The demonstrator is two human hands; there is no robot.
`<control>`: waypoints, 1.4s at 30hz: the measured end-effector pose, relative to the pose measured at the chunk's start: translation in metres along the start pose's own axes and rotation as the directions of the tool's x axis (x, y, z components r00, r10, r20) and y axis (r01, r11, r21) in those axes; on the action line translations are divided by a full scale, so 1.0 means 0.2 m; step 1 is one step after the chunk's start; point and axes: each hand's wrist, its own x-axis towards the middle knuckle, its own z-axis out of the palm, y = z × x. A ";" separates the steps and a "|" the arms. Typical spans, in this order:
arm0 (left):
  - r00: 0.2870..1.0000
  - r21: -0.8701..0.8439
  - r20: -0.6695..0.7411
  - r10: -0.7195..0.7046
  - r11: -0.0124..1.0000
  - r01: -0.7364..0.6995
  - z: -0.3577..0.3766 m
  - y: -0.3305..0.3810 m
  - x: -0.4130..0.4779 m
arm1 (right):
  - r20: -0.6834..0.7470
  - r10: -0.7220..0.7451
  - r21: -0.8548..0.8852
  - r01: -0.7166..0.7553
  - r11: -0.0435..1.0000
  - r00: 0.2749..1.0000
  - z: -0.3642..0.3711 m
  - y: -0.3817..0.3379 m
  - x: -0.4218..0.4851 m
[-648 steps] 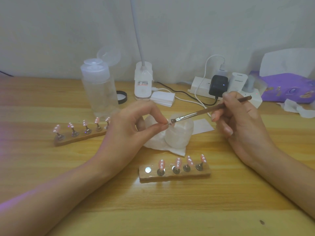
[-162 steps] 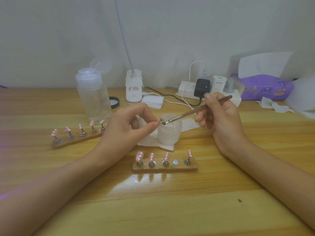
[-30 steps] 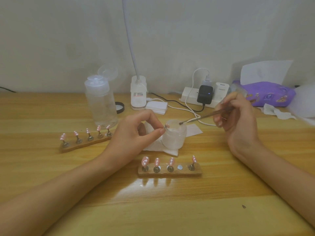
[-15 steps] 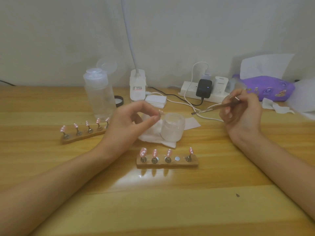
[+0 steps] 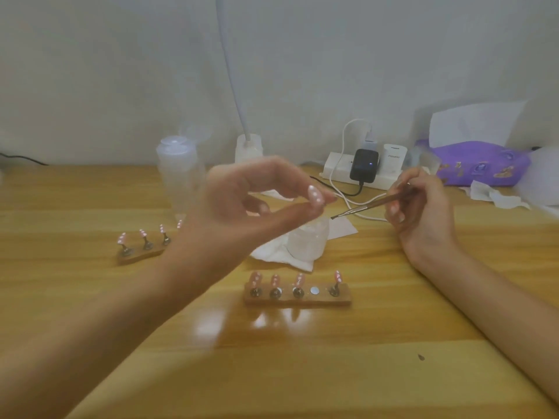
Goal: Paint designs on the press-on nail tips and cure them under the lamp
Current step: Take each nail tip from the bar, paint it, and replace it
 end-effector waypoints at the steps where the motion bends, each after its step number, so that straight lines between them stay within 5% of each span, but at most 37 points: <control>1: 0.999 0.037 0.037 -0.010 0.999 0.008 0.01 0.00 -0.01 | -0.005 -0.001 0.003 0.001 1.000 1.000 0.00 0.00 0.00; 11: 0.968 0.608 0.227 -0.103 0.792 -0.058 0.15 -0.09 -0.16 | -0.023 -0.013 -0.033 0.012 0.999 1.000 -0.01 0.01 0.01; 26: 0.948 0.691 0.190 -0.256 0.720 0.056 0.15 -0.09 -0.12 | -0.011 -0.027 -0.047 0.027 0.999 1.000 -0.02 0.02 0.01; 32: 0.971 0.797 0.227 -0.080 0.587 -0.138 0.22 -0.07 -0.11 | -0.032 -0.022 -0.058 0.020 0.998 0.999 -0.01 0.02 0.01; 39: 0.962 0.788 0.273 0.002 0.573 -0.225 0.26 -0.05 -0.10 | -0.025 -0.032 -0.079 0.030 0.996 0.999 -0.02 0.02 0.01; 42: 0.907 0.819 0.365 0.212 0.391 -0.421 0.29 -0.05 -0.12 | -0.010 -0.030 -0.052 0.030 0.998 0.999 -0.02 0.01 0.00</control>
